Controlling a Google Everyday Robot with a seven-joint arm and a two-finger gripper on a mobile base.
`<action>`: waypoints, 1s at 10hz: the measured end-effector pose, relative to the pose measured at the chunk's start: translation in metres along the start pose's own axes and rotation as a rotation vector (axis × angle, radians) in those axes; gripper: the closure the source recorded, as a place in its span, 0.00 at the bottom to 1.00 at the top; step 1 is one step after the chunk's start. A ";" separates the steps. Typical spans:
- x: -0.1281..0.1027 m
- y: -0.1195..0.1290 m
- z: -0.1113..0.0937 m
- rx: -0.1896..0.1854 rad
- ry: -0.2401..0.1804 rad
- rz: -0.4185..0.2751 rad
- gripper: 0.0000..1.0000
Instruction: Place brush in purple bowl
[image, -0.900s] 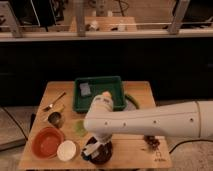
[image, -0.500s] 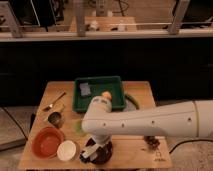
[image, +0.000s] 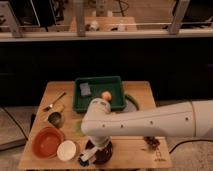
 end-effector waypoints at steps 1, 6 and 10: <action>-0.002 0.000 0.002 -0.003 -0.007 0.000 1.00; 0.000 0.003 0.008 -0.026 -0.041 0.021 0.65; 0.002 0.009 0.010 -0.035 -0.049 0.030 0.26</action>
